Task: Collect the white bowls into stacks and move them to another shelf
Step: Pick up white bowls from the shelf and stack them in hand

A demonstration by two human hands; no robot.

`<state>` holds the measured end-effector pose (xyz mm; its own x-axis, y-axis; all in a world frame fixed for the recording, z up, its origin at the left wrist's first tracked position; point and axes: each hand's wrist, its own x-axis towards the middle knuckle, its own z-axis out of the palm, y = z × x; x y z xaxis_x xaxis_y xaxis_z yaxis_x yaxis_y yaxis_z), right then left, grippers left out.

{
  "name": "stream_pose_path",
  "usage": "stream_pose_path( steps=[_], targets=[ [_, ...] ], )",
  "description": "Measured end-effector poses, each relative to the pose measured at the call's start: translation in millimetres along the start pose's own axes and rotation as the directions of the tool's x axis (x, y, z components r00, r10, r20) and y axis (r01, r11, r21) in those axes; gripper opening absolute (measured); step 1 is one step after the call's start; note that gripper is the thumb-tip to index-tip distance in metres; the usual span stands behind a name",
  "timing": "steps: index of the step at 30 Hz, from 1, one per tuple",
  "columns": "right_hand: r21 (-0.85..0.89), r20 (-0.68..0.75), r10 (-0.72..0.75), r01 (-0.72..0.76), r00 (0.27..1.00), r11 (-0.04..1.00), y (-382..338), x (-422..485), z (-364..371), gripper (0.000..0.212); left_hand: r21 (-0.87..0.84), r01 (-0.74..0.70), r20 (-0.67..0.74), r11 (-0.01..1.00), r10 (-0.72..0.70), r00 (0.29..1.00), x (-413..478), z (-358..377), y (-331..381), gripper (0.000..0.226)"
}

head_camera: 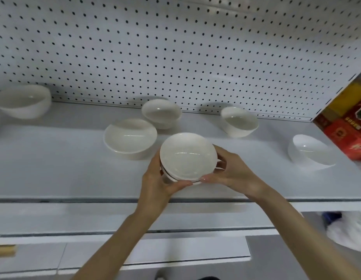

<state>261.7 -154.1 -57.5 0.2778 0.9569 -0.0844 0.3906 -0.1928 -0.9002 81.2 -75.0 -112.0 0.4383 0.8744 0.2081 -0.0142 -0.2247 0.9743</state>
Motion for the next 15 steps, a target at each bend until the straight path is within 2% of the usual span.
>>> stream_pose_path(
  steps=[10,15],
  targets=[
    [0.053,0.030,0.006,-0.007,1.000,0.999,10.9,15.1,-10.4,0.070,0.114,0.019,0.038,0.993,-0.023,0.999,14.8,5.7,-9.8,0.091],
    [0.073,-0.004,0.023,-0.023,1.000,0.997,15.8,18.6,-6.0,0.089,0.084,0.039,0.046,0.996,-0.043,0.998,19.1,9.2,-11.8,0.095]
  ],
)
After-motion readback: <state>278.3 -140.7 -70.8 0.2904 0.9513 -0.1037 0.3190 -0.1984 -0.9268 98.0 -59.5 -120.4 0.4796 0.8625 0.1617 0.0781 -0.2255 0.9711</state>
